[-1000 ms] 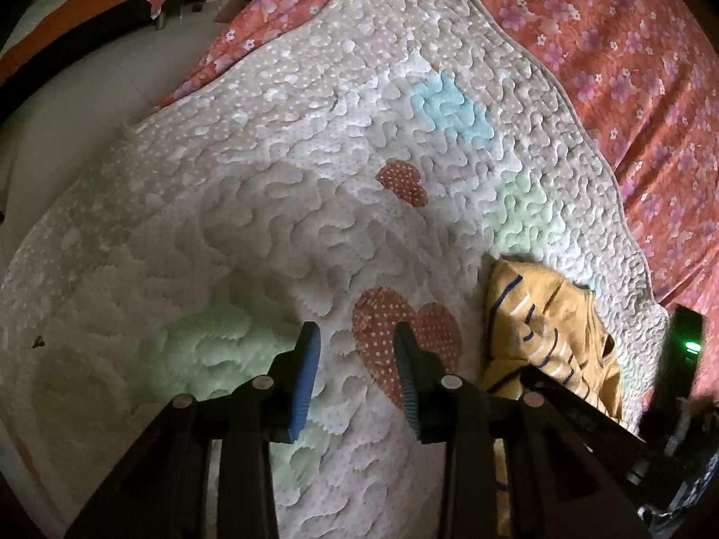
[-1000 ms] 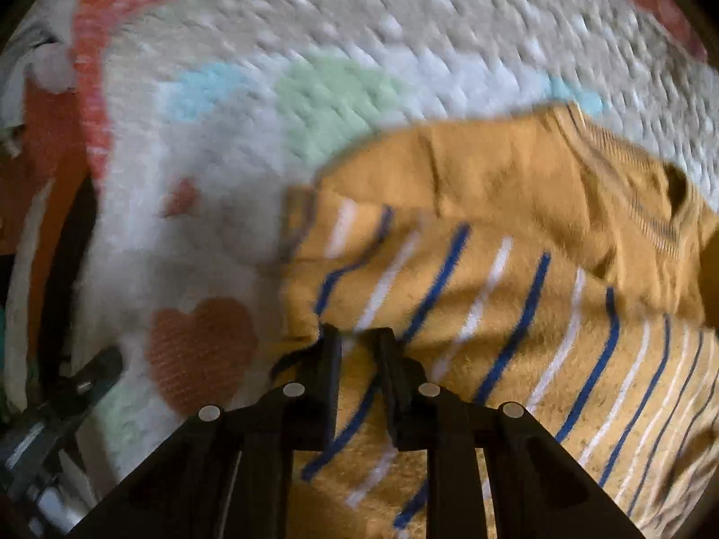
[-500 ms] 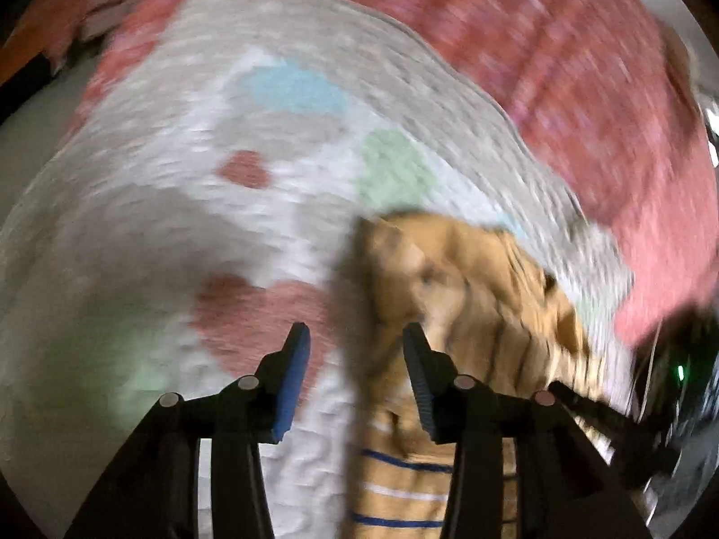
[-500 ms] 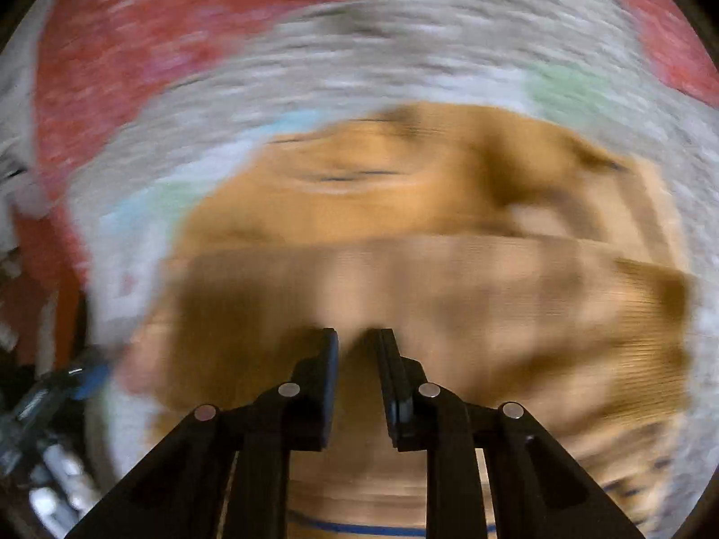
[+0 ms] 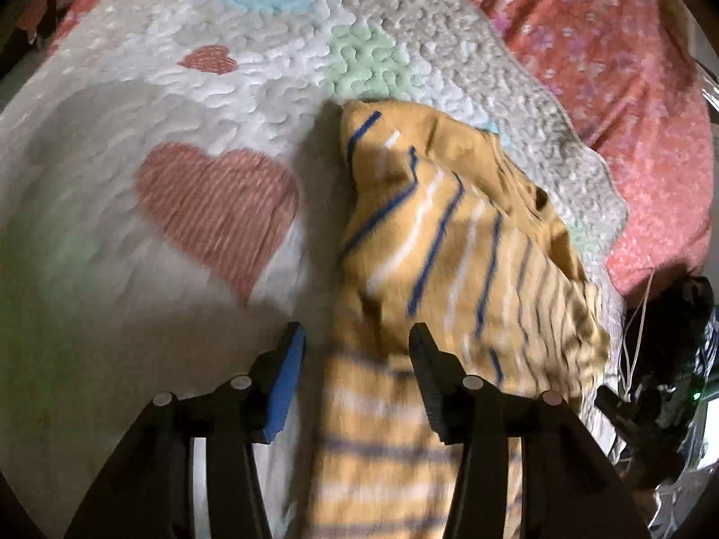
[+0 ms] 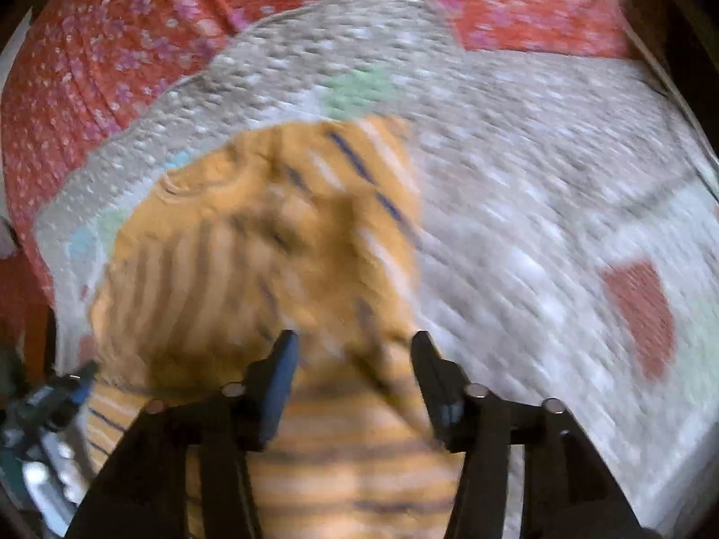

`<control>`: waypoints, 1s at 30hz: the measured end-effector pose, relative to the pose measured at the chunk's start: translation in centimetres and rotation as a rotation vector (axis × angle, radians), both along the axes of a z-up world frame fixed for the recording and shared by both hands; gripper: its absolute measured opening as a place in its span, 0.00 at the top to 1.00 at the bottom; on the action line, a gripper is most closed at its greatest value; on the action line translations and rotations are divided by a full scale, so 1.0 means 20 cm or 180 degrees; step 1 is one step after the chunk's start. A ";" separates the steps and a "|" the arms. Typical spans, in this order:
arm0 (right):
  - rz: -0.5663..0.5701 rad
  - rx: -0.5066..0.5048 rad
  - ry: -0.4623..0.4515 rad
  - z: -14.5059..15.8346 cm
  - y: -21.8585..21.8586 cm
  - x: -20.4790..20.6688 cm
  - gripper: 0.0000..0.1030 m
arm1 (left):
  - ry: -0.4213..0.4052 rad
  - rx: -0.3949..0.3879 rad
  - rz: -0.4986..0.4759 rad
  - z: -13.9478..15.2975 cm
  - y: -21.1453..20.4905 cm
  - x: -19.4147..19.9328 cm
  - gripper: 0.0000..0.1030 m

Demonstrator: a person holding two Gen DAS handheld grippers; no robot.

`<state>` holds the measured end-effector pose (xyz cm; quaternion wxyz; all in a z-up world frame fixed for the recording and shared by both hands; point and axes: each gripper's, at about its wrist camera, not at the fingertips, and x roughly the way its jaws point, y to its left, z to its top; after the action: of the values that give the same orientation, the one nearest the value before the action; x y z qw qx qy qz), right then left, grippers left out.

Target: Fold small clothes

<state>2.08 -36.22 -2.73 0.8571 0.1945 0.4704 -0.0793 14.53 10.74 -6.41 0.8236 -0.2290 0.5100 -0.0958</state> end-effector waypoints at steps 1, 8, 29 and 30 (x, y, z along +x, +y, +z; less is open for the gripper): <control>-0.0046 0.0123 0.0047 -0.05 -0.03 -0.06 0.45 | -0.0038 0.0012 -0.0009 0.02 0.00 -0.05 0.54; -0.0028 0.1071 0.0075 -0.33 -0.05 -0.40 0.45 | -0.0223 0.0320 -0.0067 0.03 -0.03 -0.49 0.53; -0.0067 0.1645 0.0225 -0.54 -0.01 -0.72 0.43 | 0.0213 0.0130 -0.0386 -0.15 -0.19 -0.98 0.33; -0.0071 0.1657 0.0232 -0.55 -0.01 -0.72 0.43 | 0.0233 0.0096 -0.0399 -0.15 -0.19 -0.98 0.34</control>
<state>-12.40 -36.51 -13.64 0.7598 0.4106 0.5033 0.0281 -5.15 6.96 -9.37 0.8001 -0.1875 0.5545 -0.1311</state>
